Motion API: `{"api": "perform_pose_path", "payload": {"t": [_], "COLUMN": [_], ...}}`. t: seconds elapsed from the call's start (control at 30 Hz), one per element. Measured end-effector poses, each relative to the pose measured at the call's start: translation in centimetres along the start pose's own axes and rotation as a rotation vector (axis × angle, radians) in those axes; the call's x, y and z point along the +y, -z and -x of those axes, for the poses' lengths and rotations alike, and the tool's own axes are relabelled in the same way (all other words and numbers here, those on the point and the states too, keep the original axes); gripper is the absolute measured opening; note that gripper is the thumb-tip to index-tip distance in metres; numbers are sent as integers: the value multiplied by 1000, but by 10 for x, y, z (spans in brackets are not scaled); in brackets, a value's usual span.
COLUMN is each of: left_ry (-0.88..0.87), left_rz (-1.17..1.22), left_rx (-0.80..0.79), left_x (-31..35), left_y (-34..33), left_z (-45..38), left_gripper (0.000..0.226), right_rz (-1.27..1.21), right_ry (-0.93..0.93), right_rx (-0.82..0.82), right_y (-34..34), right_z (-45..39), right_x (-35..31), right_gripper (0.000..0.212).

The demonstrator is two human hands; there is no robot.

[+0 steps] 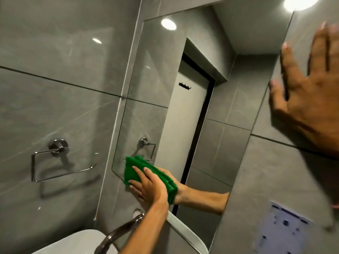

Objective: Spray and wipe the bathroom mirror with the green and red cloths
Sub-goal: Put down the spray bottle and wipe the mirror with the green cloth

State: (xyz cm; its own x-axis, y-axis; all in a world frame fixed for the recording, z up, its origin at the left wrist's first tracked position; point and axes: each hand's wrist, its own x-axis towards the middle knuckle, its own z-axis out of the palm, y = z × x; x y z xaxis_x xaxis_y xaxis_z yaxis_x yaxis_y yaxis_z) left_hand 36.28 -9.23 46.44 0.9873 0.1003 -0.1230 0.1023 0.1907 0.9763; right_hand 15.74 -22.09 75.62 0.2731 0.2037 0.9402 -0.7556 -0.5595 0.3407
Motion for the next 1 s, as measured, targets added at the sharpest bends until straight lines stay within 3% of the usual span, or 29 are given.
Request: {"api": "perform_pose_path", "payload": {"t": [0.17,0.23,0.33,0.4,0.57,0.67,0.77,0.87,1.0], "left_ry": [-116,-146,-306,-560,-1488,-1699,-1617,-1393,-843], "left_rz": [21,43,87,116,-45,-83,-50,-55,-82], "left_rx": [-132,-148,-210,-250,-267,-280,-275,-218,-181], "left_x": [17,39,103,163,292,311,288,215,38], "left_y": [-18,-23,-37,-52,-84,-87,-78,-59,-15], "left_z": [157,185,188,189,196,163,124,75,57], "left_gripper": [55,55,54,54,53,53,56,57,62], "right_rz": [-3,14,34,38,105,142,122,98,53], "right_ry": [66,72,128,133,166,157,154,148,125], "right_rx": [-113,-234,-275,-236,-153,-125,-98,-118,-114], "right_y": [57,73,85,90,87,81,79,81,82], "right_z": [3,3,3,3,6,7,7,7,12], "right_x": [-8,-6,16,34,53,49,49,48,45], "right_gripper": [73,79,80,74,72,74,73,72,71]}}
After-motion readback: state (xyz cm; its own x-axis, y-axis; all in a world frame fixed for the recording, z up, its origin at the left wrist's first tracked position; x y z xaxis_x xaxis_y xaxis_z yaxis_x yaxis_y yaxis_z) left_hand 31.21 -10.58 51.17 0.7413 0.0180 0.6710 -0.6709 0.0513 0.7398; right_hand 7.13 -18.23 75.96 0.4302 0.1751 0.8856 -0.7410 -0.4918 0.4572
